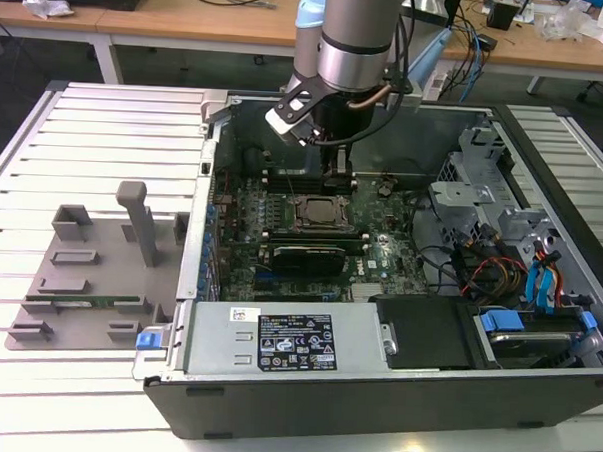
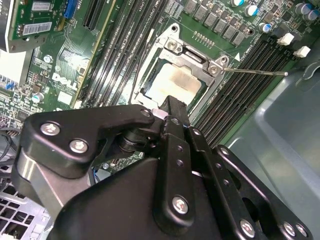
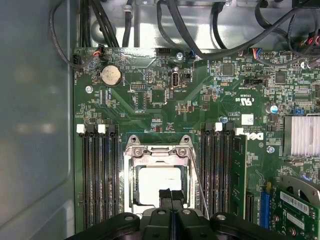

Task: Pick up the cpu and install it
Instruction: 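Close the cpu cover, then install the first cpu locking lever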

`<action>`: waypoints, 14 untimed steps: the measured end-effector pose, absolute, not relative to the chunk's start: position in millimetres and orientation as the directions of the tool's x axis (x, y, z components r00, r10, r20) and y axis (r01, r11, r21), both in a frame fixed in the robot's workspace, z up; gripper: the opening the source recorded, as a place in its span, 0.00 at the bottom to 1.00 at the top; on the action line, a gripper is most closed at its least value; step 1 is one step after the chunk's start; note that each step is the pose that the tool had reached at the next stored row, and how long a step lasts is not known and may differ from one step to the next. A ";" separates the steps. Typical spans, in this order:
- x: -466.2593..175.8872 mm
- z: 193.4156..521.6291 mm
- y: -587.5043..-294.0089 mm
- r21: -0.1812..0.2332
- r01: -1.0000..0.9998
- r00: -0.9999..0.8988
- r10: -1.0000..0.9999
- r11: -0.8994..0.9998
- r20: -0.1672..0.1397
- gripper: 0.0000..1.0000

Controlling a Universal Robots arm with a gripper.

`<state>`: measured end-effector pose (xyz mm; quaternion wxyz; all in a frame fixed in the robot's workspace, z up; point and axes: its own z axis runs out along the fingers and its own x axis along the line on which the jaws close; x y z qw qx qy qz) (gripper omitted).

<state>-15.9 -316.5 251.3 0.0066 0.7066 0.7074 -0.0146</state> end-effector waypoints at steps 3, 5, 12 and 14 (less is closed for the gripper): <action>-16.0 251.3 -316.5 -0.011 1.000 -0.001 1.000 0.001 -0.030 0.11; -16.1 251.3 -316.5 -0.011 1.000 -0.001 1.000 0.001 -0.030 0.11; -16.2 251.3 -316.5 -0.011 0.997 -0.077 0.997 0.077 -0.030 0.11; -16.2 251.3 -316.5 -0.011 0.992 -0.129 0.991 0.129 -0.030 0.11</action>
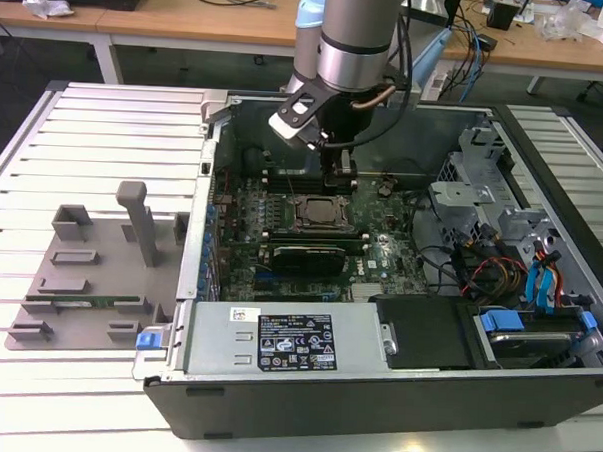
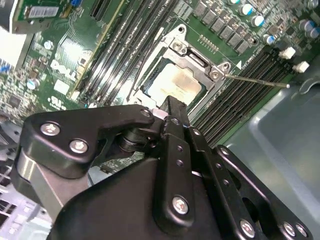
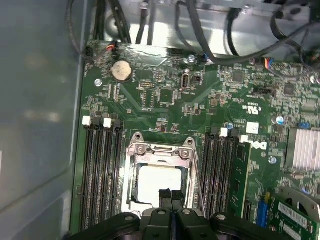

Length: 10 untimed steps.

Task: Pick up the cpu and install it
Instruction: 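Install the first cpu locking lever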

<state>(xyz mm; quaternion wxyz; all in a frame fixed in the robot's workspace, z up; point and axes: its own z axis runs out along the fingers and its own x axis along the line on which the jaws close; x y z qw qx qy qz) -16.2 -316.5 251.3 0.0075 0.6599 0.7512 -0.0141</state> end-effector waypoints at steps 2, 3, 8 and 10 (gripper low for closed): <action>-16.2 251.3 -316.5 -0.011 0.980 -0.199 0.980 0.198 -0.030 0.11; -16.2 251.3 -316.5 -0.011 0.971 -0.239 0.971 0.238 -0.030 0.11; -16.2 251.3 -316.5 -0.011 0.917 -0.399 0.917 0.399 -0.030 0.11; -16.2 251.3 -316.5 -0.011 0.868 -0.496 0.868 0.496 -0.030 0.11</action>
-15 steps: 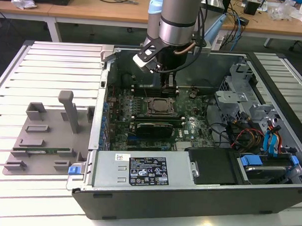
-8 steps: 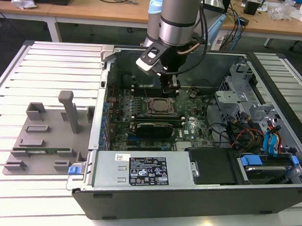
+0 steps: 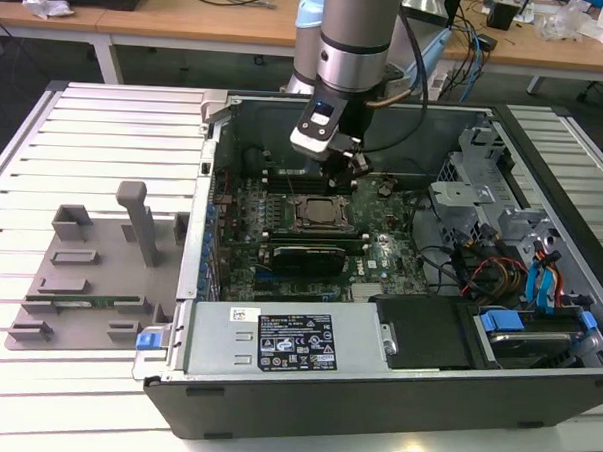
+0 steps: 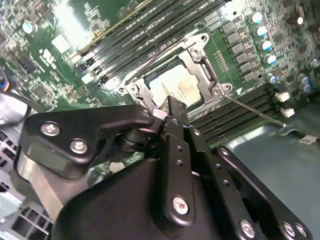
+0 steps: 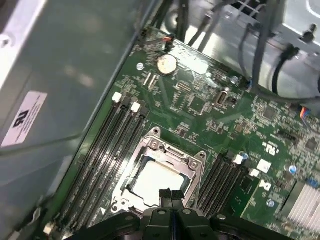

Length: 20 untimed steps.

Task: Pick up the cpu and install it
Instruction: 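Install the first cpu locking lever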

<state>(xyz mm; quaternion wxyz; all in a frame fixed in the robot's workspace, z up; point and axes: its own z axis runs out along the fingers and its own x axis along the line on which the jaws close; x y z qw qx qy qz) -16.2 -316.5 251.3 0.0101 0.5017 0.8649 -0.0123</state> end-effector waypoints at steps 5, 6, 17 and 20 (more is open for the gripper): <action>-16.2 251.3 -316.5 -0.011 0.769 -0.639 0.768 0.639 -0.030 0.11; -16.2 251.3 -316.5 -0.011 0.753 -0.658 0.753 0.658 -0.030 0.11; -16.2 251.3 -316.5 -0.011 0.545 -0.838 0.544 0.838 -0.030 0.11; -16.2 251.3 -316.5 -0.011 0.463 -0.886 0.462 0.886 -0.030 0.11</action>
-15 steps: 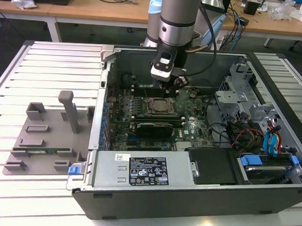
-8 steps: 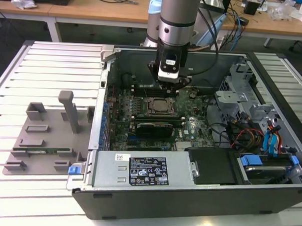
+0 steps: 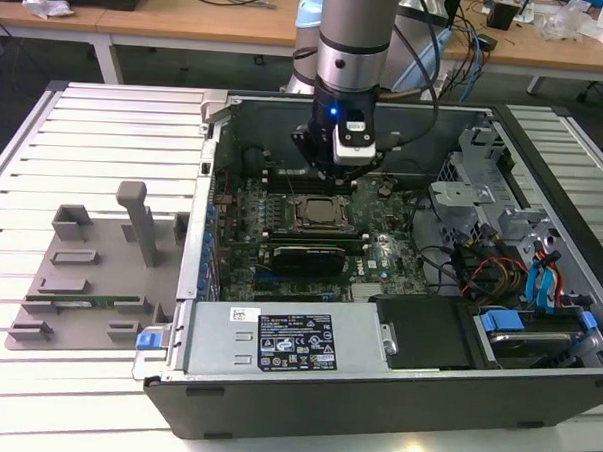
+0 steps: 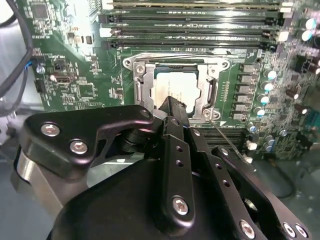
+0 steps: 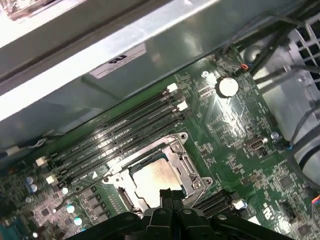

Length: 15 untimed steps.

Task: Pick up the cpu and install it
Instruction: 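Install the first cpu locking lever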

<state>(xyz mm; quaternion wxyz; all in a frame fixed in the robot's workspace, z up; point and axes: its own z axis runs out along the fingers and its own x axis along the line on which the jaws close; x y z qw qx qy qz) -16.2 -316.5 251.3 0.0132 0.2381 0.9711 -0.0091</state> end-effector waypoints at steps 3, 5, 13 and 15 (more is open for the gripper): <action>-16.2 251.3 -316.5 -0.011 0.415 -0.910 0.414 0.910 -0.030 0.11; -16.2 251.3 -316.5 -0.011 0.373 -0.927 0.373 0.928 -0.030 0.11; -16.2 251.3 -316.5 -0.011 0.200 -0.979 0.200 0.980 -0.030 0.11; -16.2 251.3 -316.5 -0.011 0.172 -0.985 0.171 0.985 -0.030 0.11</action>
